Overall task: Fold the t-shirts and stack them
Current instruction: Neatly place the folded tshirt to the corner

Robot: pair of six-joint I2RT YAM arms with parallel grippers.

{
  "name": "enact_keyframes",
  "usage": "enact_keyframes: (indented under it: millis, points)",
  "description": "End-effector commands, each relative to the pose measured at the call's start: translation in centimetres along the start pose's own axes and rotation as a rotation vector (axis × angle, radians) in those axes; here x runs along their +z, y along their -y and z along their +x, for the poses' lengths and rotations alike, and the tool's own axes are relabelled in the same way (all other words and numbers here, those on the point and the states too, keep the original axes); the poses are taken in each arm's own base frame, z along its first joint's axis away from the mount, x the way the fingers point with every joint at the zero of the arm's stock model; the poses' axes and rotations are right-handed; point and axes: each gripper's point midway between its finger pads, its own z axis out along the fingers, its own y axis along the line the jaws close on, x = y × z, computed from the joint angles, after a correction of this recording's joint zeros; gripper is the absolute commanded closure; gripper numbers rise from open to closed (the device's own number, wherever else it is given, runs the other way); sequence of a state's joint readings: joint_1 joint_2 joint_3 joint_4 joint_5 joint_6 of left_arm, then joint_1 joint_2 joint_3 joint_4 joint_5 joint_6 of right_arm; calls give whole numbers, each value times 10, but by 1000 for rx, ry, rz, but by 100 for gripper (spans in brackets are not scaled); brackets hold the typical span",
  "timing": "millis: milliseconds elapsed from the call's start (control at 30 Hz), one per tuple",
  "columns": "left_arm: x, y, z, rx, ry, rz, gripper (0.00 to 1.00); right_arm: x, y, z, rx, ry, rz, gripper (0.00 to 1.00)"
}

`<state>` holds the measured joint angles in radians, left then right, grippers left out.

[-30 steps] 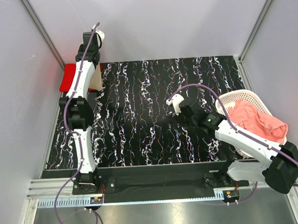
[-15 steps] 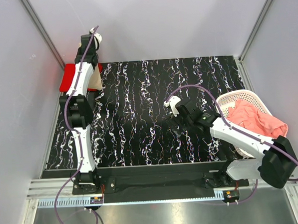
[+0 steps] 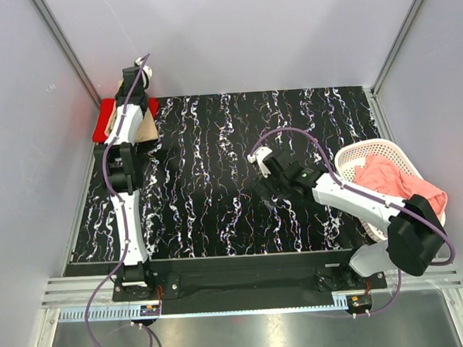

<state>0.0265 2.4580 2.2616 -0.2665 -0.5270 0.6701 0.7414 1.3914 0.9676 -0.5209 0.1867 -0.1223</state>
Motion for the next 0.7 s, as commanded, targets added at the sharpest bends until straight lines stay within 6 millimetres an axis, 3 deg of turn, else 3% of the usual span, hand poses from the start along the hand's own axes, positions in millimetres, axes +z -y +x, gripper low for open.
enact_keyframes:
  millis: [0, 33, 233, 533, 667]
  points:
    - [7, -28, -27, -76, 98, -94, 100, -1, 1, -22, 40, 43, -13, 0]
    - [14, -22, -21, -70, 88, -95, 100, 1, 0, -22, 43, 40, -14, 0]
    - [34, -32, -24, -112, 154, -138, 100, 10, -2, -17, 65, 10, -27, 0]
    - [49, -21, -38, -180, 259, -86, 100, 15, -8, -12, 91, -9, -43, 0]
    - [61, -15, -30, -199, 282, -43, 100, 16, -10, -8, 98, -17, -51, 0]
